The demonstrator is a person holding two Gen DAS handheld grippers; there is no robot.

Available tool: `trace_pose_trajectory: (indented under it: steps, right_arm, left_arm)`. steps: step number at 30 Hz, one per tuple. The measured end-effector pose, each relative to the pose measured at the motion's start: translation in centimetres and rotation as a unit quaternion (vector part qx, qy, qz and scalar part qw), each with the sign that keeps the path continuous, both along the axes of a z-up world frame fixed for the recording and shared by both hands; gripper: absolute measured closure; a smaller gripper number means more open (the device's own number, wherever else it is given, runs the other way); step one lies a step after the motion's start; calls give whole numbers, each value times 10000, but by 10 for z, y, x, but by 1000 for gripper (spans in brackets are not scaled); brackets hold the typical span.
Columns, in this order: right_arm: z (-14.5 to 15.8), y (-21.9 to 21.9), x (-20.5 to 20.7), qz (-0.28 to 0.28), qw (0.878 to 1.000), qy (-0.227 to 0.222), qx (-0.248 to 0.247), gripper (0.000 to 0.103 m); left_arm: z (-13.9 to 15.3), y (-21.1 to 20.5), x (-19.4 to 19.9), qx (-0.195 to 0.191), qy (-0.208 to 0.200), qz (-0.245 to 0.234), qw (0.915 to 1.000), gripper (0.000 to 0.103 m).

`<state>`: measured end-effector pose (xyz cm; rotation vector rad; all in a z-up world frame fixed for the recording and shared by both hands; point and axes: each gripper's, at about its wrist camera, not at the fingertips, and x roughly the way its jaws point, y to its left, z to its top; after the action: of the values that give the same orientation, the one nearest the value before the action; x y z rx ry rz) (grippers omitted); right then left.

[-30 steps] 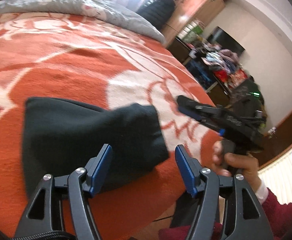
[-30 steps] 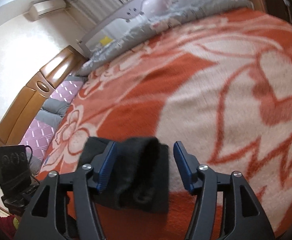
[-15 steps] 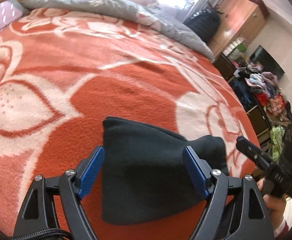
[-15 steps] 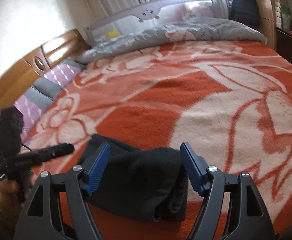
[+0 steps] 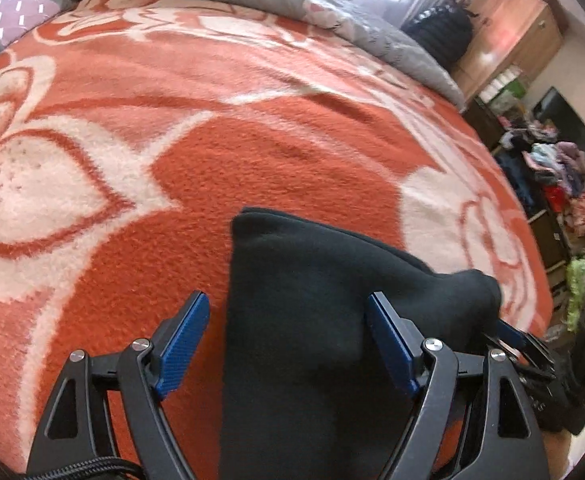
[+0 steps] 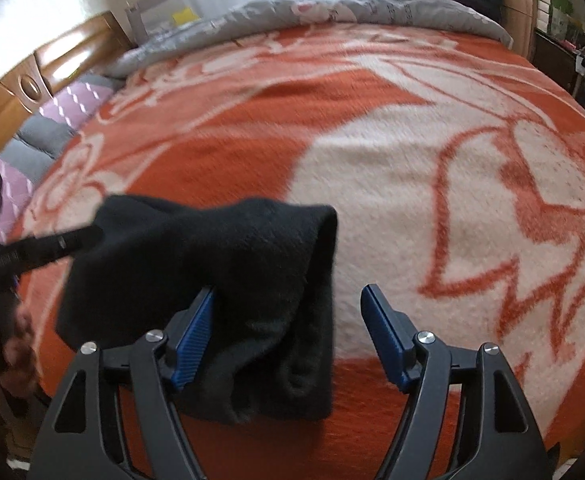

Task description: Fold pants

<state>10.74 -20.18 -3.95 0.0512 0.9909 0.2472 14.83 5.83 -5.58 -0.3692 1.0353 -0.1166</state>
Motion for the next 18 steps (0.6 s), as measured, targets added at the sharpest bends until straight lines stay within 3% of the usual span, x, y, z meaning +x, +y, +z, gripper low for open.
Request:
trace_pose_trajectory:
  steps: [9, 15, 18]
  right_arm:
    - [-16, -12, 13, -92, 9996, 28, 280, 29]
    - [-15, -23, 2, -102, 9966, 277, 763, 29]
    - [-14, -33, -4, -94, 9897, 435, 1364, 29]
  left_arm:
    - [-34, 7, 29, -92, 512, 190, 9985, 21]
    - [-20, 13, 11, -285, 465, 139, 9984, 22]
    - [-10, 16, -6, -420, 460, 103, 9980, 23]
